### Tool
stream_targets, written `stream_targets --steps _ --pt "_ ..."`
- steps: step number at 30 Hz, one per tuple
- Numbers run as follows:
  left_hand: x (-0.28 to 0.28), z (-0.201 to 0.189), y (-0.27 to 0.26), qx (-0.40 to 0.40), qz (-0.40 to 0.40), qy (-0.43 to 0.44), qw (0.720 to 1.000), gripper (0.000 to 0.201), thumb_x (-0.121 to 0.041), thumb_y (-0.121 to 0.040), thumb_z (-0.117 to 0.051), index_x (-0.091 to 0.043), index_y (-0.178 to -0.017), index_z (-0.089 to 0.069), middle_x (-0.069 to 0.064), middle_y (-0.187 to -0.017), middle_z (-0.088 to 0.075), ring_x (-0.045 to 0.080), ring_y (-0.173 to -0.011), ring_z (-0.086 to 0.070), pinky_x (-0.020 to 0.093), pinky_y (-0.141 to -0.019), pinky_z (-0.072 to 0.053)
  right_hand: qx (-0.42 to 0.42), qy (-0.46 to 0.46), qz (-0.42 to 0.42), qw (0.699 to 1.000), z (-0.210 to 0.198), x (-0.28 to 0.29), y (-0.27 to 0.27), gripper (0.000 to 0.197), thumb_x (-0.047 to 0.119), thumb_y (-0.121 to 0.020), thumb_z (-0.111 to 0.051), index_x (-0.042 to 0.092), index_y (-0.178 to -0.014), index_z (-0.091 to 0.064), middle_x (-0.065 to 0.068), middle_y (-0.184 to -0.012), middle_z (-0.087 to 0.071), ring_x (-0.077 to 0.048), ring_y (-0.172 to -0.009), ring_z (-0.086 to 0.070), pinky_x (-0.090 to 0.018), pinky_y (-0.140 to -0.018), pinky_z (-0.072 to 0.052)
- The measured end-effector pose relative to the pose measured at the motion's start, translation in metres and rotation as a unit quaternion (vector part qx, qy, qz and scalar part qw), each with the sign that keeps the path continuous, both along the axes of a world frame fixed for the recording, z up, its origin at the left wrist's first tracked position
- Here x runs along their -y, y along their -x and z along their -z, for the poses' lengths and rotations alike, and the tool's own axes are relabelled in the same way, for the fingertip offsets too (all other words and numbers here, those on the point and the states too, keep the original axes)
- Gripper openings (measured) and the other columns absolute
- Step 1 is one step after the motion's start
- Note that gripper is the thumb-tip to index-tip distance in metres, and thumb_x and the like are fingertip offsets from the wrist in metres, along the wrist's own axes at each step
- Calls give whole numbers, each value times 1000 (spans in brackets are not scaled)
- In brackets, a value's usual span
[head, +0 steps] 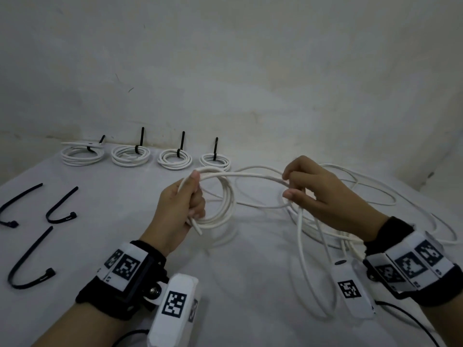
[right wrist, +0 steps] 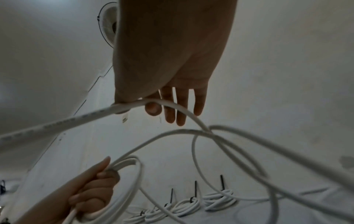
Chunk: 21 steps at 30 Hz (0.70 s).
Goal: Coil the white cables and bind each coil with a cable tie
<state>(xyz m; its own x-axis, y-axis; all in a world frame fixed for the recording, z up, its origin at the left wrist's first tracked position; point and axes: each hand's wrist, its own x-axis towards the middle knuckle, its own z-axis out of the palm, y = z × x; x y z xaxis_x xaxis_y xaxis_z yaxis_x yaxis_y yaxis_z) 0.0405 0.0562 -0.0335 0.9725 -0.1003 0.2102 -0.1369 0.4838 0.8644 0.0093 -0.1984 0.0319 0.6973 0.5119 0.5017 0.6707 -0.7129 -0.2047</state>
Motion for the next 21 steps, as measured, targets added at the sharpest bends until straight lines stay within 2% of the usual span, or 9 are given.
stream_targets --steps 2,4,7,10,12,14,16,20,21 --pt "-2 -1 -2 -10 -20 15 1000 36 -27 -98 -43 -16 -65 -35 -9 -45 -23 5 -37 -22 16 -39 -28 -17 18 25 999 -1 11 4 42 62 -91 -36 25 -74 -47 5 -94 -47 -11 -80 -49 -16 -70 -38" --pt "-2 -2 -3 -15 -30 26 999 37 -26 -100 -40 -16 -65 -35 -9 -44 -23 5 -36 -21 17 -39 -27 -26 53 45 997 0 20 8 35 64 -90 -36 34 -72 -40 8 -101 -45 -6 -85 -50 -12 -72 -38" --pt "-1 -2 -3 -14 -31 38 999 38 -27 -101 -39 -16 -65 -34 -9 -43 -23 5 -36 -21 17 -39 -26 -55 75 98 991 1 30 14 32 61 -87 -42 32 -73 -42 10 -117 -39 -3 -97 -52 -12 -73 -44" --pt "-1 -1 -4 -18 -23 49 998 38 -28 -100 -38 -16 -65 -34 -9 -43 -22 5 -35 -21 16 -38 -26 -112 3 134 985 -6 36 20 7 35 -89 -56 30 -90 -52 8 -107 -52 -7 -71 -66 -22 -63 -50" --pt "-2 -1 -5 -23 -16 58 998 38 -31 -99 -39 -16 -65 -34 -9 -43 -22 4 -35 -21 16 -38 -26 -119 -23 150 981 -10 43 23 21 12 -92 -57 26 -108 -55 10 -103 -58 -7 -51 -65 -14 -53 -47" --pt "-5 -2 -6 -27 -6 69 997 37 -35 -97 -40 -17 -65 -33 -9 -43 -22 4 -35 -21 16 -37 -26 -96 -8 172 980 -13 49 26 26 6 -91 -58 23 -110 -61 12 -96 -62 -7 -44 -60 -9 -46 -40" --pt "-6 -3 -6 -27 8 78 997 36 -37 -94 -41 -18 -65 -32 -10 -42 -22 3 -34 -21 15 -37 -26 -68 20 178 982 -12 51 28 29 5 -89 -62 24 -110 -65 11 -95 -64 -4 -51 -59 -7 -52 -40" --pt "-9 -4 -6 -17 34 99 994 37 -38 -92 -42 -19 -62 -33 -11 -41 -23 2 -33 -22 15 -38 -23 -21 123 135 983 -5 52 24 35 -2 -83 -69 15 -114 -69 0 -94 -67 20 -71 -50 3 -68 -33" --pt "-10 -5 -5 -13 43 109 993 37 -39 -89 -45 -20 -60 -36 -11 -40 -24 1 -33 -21 15 -38 -23 -24 134 139 981 -4 51 22 36 -2 -83 -68 14 -116 -68 -1 -94 -67 19 -71 -49 2 -68 -32"
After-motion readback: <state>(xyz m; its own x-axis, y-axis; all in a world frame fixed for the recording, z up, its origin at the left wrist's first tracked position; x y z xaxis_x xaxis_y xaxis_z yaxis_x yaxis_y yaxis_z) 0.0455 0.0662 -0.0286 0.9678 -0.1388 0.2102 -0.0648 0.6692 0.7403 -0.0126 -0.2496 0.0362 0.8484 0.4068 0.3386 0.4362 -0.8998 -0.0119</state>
